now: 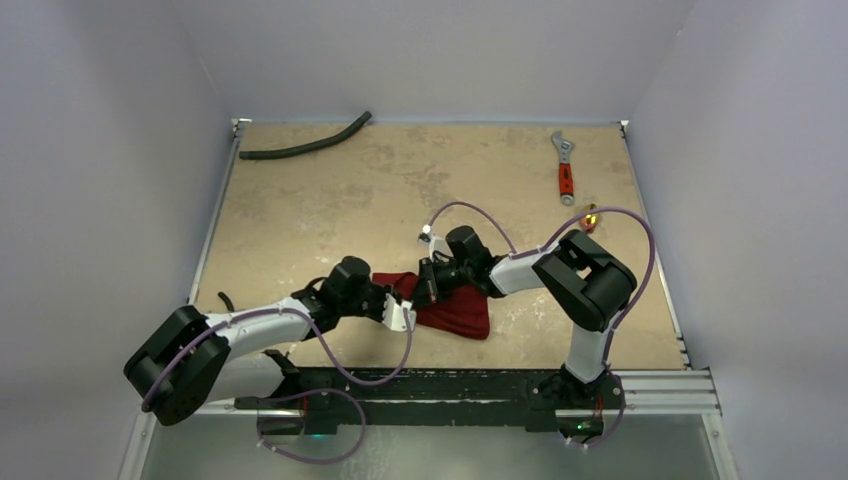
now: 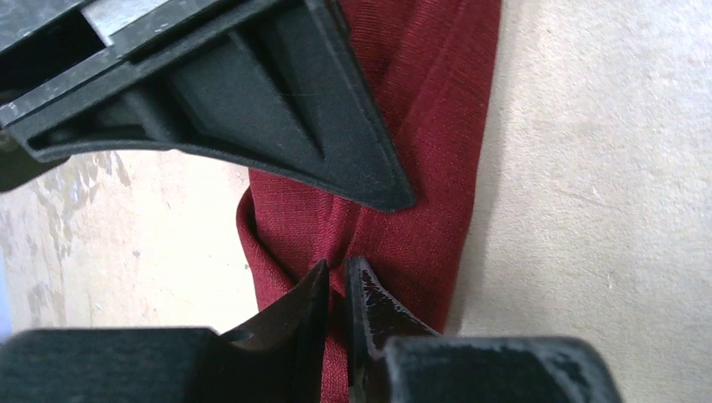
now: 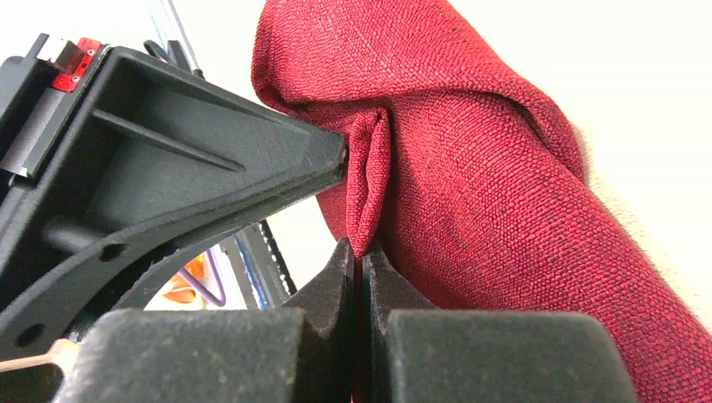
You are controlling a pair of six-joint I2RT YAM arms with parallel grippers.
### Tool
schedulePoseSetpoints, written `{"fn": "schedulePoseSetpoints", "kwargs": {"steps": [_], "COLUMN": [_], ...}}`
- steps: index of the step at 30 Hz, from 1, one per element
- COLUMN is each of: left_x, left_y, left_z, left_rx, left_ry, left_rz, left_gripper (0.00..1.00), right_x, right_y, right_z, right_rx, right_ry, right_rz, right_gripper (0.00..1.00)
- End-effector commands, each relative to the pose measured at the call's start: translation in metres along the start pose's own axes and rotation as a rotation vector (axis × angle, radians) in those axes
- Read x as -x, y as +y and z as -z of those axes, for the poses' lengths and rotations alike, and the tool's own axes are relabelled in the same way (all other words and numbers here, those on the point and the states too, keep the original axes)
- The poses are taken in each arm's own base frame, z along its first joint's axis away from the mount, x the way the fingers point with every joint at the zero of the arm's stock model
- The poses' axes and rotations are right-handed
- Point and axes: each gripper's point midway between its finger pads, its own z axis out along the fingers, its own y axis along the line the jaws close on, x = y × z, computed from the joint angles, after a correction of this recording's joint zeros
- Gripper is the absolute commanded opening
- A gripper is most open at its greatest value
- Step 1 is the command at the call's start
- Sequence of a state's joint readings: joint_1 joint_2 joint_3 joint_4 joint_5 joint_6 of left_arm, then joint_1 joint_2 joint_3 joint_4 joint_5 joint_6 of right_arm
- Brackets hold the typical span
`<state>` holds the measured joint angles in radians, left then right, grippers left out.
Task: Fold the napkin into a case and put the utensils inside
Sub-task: Grasp the top corner of the smaller rectangle folded napkin from the folded napkin.
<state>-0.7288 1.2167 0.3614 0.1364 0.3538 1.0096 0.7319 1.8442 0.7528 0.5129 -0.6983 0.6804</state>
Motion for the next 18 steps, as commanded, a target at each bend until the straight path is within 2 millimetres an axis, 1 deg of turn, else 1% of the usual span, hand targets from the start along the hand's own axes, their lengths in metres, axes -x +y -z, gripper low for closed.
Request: {"fn": "schedulePoseSetpoints", "kwargs": {"steps": [1,5,8,10,13,15,18], "left_x": [0.016,0.031,0.033,0.033,0.032,0.025,0.015], "left_y": [0.031,0.060,0.071,0.069,0.059,0.051,0.042], "left_z": [0.009,0.022,0.023,0.021,0.016,0.011,0.008], "left_rx": [0.097,0.189,0.207,0.196,0.155,0.127,0.107], "left_ry": [-0.020,-0.034,-0.021,-0.022,-0.030,-0.010,0.021], "left_rz": [0.075,0.137,0.183,0.192,0.185,0.178,0.170], "left_gripper": [0.16,0.20,0.20,0.20,0.22,0.25,0.26], "right_x": [0.008,0.004,0.003,0.002,0.000,0.000,0.002], "right_y": [0.007,0.005,0.005,0.004,0.004,0.005,0.005], "right_z": [-0.001,0.001,0.001,0.001,0.002,0.003,0.005], "right_rx": [0.026,0.020,0.017,0.017,0.017,0.019,0.019], "right_ry": [-0.019,-0.015,-0.012,-0.010,-0.006,-0.007,-0.010], "right_rz": [0.023,0.006,-0.001,-0.006,-0.020,-0.023,-0.026], "right_gripper": [0.00,0.00,0.00,0.00,0.00,0.00,0.00]}}
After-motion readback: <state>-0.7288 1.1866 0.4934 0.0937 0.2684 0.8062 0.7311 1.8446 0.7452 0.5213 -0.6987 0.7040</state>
